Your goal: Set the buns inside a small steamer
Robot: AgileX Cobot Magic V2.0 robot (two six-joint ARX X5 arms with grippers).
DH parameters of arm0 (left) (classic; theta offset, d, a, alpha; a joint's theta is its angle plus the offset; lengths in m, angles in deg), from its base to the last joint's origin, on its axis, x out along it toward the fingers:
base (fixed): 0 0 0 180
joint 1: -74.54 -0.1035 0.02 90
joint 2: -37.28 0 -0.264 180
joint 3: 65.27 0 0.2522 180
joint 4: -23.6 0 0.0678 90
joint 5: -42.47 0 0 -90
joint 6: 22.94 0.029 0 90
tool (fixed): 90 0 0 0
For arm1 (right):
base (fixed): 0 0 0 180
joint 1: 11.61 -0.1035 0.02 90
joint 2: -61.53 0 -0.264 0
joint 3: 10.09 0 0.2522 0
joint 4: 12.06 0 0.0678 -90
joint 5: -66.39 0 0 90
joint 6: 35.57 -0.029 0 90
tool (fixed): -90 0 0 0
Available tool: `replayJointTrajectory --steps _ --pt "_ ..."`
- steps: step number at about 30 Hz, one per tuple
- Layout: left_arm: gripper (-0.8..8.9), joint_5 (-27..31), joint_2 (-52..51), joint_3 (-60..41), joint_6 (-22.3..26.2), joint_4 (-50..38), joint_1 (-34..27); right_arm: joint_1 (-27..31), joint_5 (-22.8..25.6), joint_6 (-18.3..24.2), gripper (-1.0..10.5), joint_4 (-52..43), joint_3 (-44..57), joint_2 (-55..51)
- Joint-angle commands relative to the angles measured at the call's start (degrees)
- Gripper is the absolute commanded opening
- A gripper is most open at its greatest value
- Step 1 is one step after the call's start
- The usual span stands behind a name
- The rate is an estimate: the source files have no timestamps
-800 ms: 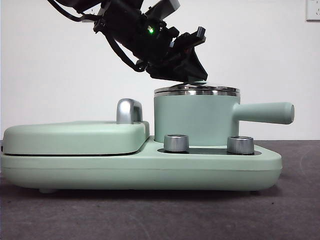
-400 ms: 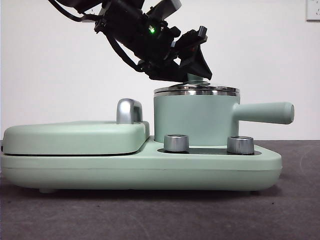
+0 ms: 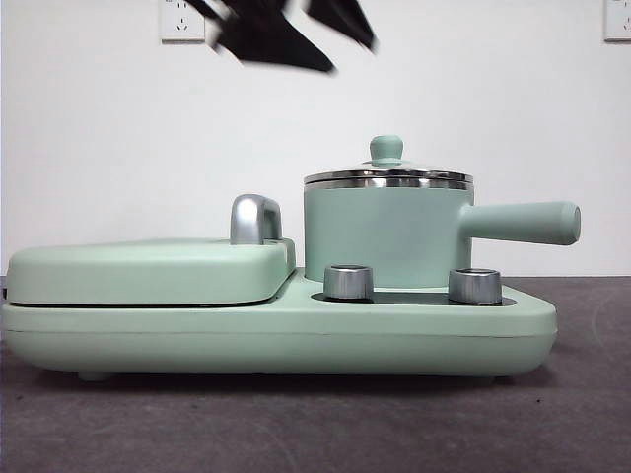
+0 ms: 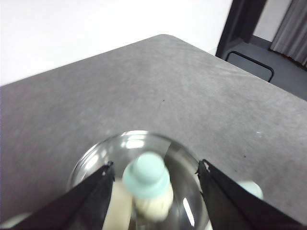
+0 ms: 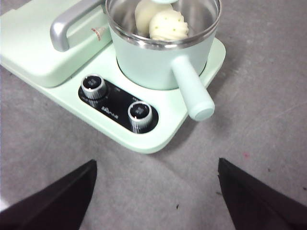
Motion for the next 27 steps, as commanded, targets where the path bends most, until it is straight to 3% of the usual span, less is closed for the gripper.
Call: replayJointTrajectory --steps 1,9,17,27 --pt "2.87 0.0 -2.3 0.7 -3.8 6.1 -0.5 -0.3 -0.2 -1.0 4.0 -2.1 -0.2 1.1" --pt "2.9 0.1 -15.4 -8.9 -5.2 9.2 -1.8 -0.3 -3.8 -1.0 4.0 -10.8 -0.3 7.9" --pt "2.9 0.1 -30.2 -24.7 -11.3 10.2 -4.6 -0.3 -6.5 -1.0 4.0 -19.8 -0.3 15.5" --pt "2.89 0.1 -34.4 -28.0 -11.5 14.0 -6.2 -0.3 -9.2 -1.9 4.0 -25.0 -0.3 18.8"
